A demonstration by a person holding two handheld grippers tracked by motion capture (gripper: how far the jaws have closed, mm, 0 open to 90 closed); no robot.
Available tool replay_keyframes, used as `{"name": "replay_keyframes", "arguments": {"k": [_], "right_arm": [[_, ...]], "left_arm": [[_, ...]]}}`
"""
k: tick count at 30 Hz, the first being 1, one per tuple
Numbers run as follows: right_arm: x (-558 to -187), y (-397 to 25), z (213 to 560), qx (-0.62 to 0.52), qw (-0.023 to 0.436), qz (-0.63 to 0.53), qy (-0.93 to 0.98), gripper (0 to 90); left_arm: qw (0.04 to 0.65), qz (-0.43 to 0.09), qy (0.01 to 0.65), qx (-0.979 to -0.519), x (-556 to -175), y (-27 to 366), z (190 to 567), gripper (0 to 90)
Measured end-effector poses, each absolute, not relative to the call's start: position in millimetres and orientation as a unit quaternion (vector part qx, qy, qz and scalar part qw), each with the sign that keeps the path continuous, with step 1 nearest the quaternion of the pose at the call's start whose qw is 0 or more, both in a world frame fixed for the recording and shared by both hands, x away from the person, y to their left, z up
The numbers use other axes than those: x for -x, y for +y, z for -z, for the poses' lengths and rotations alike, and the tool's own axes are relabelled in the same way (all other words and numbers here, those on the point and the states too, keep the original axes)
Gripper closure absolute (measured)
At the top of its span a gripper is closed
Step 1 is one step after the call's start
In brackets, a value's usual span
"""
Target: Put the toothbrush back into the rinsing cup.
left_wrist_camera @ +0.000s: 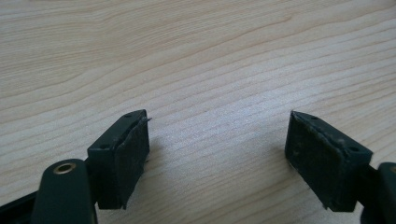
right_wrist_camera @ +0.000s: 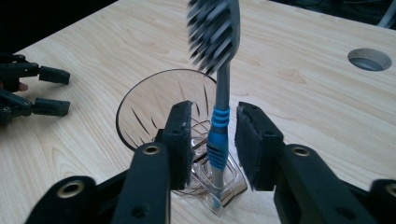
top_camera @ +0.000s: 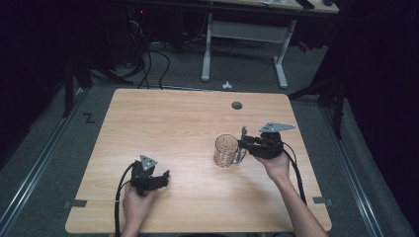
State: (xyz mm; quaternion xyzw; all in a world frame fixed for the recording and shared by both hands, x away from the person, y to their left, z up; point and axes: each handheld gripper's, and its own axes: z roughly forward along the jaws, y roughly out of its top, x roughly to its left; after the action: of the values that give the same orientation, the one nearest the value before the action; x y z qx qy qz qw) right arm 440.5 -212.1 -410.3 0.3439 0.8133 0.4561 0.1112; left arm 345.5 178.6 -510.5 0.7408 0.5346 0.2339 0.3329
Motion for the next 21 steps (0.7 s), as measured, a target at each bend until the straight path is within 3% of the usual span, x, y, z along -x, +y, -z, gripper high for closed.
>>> {"name": "replay_keyframes", "arguments": {"k": [8, 21], "right_arm": [[-436, -218, 403, -0.35, 0.126, -0.463, 0.805, 59.2], [-431, -233, 396, -0.36, 0.151, -0.48, 0.786, 59.4]], "left_arm": [[0.333, -0.234, 0.535, -0.741, -345, 179, 511, 22.5], [0.333, -0.234, 0.535, -0.741, -346, 179, 511, 22.4]]}}
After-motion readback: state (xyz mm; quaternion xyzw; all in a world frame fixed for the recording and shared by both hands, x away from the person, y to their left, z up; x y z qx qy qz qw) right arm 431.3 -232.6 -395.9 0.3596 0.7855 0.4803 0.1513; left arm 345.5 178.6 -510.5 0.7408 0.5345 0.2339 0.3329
